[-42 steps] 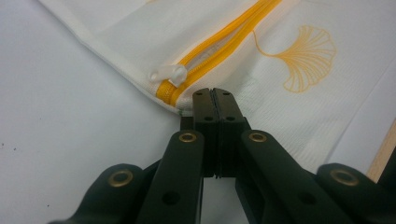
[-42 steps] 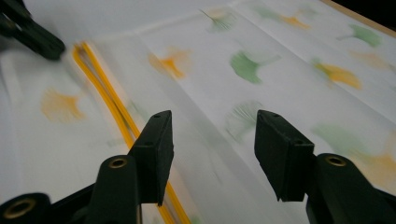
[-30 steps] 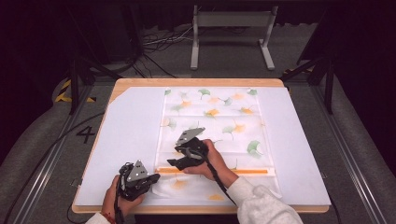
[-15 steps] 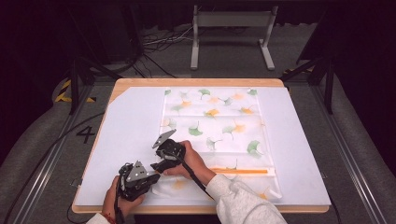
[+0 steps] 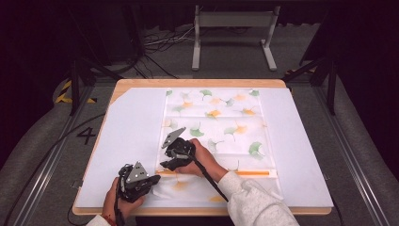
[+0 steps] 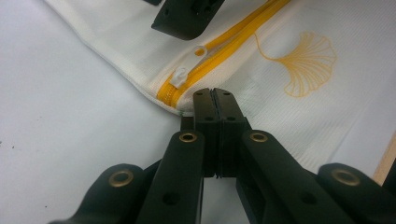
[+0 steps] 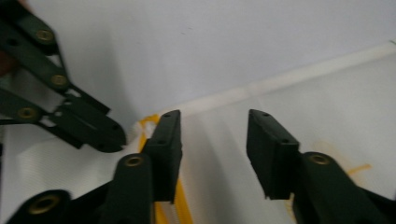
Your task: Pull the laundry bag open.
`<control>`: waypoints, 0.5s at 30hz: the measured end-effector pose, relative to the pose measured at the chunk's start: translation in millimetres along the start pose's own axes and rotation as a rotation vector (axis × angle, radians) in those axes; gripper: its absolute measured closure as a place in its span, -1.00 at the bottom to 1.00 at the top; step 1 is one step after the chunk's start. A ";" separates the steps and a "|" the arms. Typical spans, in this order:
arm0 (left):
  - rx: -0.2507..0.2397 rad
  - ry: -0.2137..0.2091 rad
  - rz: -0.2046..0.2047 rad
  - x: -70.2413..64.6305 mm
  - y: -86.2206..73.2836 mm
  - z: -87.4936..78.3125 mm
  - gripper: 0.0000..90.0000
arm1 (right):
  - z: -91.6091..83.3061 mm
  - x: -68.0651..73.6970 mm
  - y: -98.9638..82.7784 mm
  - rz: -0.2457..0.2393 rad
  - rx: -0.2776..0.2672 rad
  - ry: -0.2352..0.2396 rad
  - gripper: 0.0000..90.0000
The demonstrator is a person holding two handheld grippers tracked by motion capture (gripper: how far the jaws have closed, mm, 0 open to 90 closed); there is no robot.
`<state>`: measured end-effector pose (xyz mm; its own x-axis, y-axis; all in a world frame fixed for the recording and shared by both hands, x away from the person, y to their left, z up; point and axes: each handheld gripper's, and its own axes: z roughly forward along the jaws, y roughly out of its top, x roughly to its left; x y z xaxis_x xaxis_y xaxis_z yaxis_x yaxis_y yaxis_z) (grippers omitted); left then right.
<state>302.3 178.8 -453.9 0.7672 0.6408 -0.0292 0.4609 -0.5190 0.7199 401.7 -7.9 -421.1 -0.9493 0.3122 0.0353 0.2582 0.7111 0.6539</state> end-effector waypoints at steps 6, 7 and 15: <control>-0.004 0.002 0.000 1.5 0.3 0.2 0.98 | 4.4 6.5 4.8 -0.057 0.015 0.080 0.52; -0.004 0.000 -0.002 1.3 0.6 0.9 0.98 | 5.3 6.9 5.2 -0.071 0.024 0.106 0.53; -0.002 0.002 0.007 0.4 0.1 1.2 0.98 | 12.4 12.5 9.3 -0.155 0.141 0.164 0.57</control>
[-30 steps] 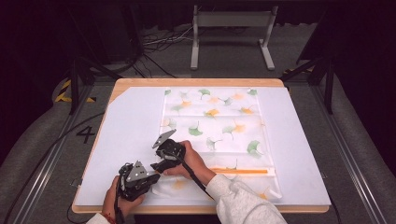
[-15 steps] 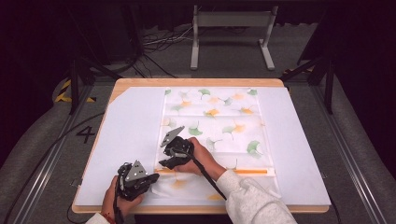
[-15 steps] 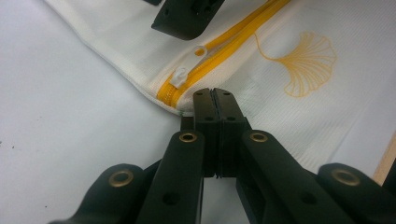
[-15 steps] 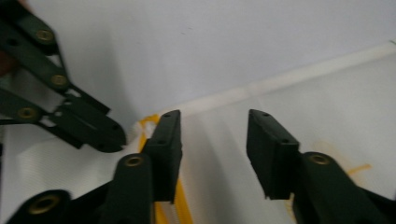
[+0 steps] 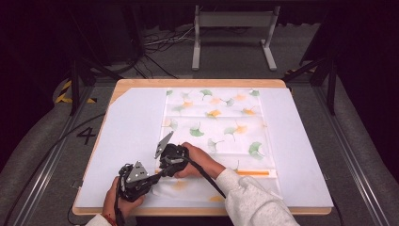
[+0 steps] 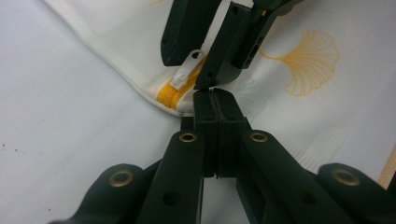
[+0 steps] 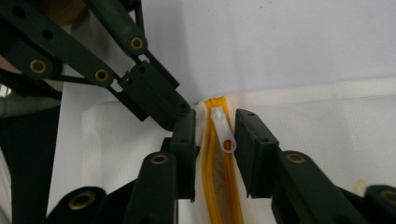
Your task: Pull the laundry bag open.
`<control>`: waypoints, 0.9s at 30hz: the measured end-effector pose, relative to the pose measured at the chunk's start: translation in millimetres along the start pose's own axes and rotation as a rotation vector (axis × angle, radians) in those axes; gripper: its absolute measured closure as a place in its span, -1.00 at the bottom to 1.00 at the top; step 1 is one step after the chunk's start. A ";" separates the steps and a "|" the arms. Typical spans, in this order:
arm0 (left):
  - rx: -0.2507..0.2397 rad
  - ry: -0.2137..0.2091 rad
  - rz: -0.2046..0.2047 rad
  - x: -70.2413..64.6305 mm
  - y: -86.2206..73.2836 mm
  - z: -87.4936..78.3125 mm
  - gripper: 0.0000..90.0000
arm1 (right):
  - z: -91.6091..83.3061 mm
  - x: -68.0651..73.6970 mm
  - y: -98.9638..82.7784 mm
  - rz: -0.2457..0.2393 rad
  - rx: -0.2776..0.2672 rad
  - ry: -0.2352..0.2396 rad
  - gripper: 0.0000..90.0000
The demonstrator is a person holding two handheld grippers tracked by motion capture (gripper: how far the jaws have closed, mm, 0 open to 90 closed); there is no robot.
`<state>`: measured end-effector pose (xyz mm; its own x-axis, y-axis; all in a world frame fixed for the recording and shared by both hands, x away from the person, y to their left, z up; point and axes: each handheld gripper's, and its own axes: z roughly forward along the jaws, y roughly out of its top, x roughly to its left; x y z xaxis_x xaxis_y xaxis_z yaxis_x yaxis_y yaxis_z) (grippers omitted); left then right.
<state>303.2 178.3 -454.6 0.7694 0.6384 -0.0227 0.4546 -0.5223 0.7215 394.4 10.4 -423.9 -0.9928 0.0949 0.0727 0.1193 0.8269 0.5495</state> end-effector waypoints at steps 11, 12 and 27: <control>-0.012 -0.001 0.000 0.1 -1.5 -3.6 0.98 | 4.7 3.0 7.5 -0.037 0.106 -0.028 0.85; -0.012 -0.004 0.001 0.6 -1.5 -4.4 0.98 | 4.4 2.7 7.0 -0.039 0.099 -0.033 0.85; -0.047 0.016 -0.056 7.7 -3.9 -10.7 0.56 | -1.2 9.7 3.2 -0.077 0.024 -0.119 0.85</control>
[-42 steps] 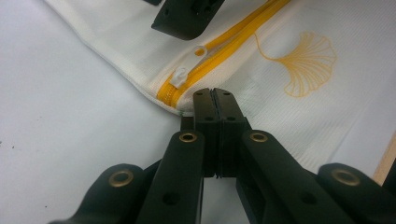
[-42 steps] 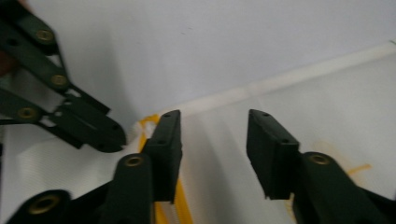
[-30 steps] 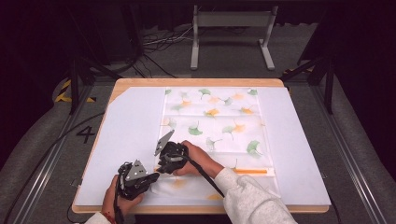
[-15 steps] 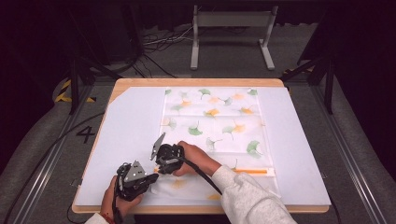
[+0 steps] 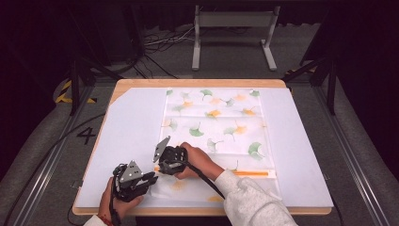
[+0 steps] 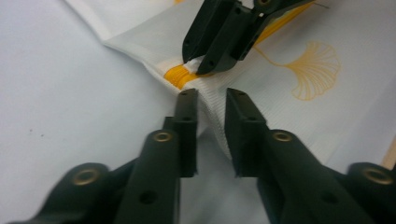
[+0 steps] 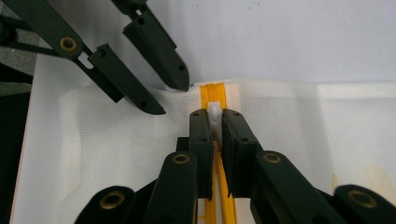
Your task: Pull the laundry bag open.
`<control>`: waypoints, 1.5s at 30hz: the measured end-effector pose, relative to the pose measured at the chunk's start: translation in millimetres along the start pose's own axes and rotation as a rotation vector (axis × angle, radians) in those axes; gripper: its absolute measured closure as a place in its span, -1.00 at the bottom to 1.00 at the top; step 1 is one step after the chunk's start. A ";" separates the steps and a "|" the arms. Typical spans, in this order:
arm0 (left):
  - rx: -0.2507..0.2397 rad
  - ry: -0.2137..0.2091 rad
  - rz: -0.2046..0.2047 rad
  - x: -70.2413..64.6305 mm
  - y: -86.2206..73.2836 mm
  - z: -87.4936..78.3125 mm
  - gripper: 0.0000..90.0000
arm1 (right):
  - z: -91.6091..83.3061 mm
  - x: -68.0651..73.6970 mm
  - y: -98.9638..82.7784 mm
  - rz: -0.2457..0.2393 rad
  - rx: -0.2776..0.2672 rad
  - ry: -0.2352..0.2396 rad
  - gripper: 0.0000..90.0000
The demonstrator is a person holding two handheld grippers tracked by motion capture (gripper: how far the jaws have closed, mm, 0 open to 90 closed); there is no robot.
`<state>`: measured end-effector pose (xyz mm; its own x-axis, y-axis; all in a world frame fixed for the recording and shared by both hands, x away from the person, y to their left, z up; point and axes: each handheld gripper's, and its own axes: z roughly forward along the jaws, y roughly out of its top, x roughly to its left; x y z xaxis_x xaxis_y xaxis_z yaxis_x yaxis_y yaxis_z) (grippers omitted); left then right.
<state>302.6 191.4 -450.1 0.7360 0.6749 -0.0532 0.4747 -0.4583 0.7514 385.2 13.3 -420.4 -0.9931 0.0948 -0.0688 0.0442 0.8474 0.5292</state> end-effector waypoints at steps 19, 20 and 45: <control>0.016 -0.110 -0.122 13.2 9.2 14.5 0.41 | -15.2 8.1 -3.1 -0.035 -0.096 -0.059 0.85; 0.005 -0.111 -0.124 14.4 9.7 13.8 0.47 | -15.5 8.1 -3.2 -0.037 -0.097 -0.060 0.85; -0.001 -0.085 -0.094 11.0 12.5 14.3 0.93 | -10.3 10.2 -6.5 -0.044 -0.053 -0.087 0.88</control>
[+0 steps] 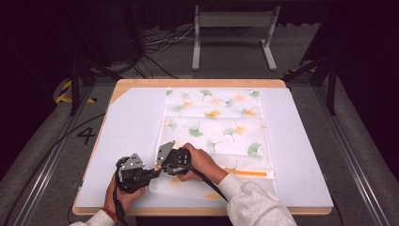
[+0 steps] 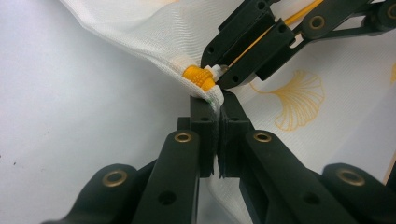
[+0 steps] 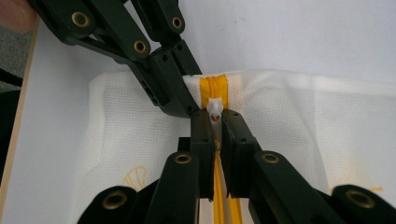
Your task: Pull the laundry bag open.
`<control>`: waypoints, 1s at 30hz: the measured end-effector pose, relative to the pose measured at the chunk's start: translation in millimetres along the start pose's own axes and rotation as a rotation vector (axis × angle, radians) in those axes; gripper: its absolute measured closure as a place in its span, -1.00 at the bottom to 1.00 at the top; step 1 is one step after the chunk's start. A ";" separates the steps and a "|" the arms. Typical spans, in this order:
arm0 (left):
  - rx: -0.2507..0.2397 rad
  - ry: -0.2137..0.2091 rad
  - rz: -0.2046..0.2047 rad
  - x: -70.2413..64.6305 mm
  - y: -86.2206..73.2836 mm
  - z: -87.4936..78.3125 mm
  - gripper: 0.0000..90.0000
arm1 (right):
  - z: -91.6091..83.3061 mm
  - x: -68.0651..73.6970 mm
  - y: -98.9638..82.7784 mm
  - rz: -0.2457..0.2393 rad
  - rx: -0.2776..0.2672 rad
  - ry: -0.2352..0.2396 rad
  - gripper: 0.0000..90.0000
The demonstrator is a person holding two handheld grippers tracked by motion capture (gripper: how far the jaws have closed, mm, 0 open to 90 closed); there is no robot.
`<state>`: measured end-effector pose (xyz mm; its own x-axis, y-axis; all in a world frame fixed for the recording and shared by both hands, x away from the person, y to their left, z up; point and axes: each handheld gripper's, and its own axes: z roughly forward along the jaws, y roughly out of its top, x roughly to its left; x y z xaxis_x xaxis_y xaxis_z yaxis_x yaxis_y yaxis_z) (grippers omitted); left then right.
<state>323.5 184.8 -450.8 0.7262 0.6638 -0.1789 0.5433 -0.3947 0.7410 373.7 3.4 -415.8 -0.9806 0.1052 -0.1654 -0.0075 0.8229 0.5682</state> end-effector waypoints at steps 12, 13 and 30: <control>-0.031 -0.003 0.011 0.4 0.5 -2.8 0.93 | -1.6 0.7 -1.9 0.001 0.010 -0.024 0.88; -0.033 -0.008 0.006 -0.4 0.7 -3.3 0.93 | -0.7 0.8 -2.9 -0.001 0.020 -0.024 0.88; -0.012 -0.002 0.021 -4.0 -0.6 -3.3 0.93 | 3.8 3.8 -12.2 0.001 0.030 -0.015 0.88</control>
<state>318.9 184.5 -448.4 0.7384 0.6541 -0.1641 0.5225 -0.4011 0.7524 370.8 -4.1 -426.4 -0.9775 0.1146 -0.1771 -0.0002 0.8391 0.5441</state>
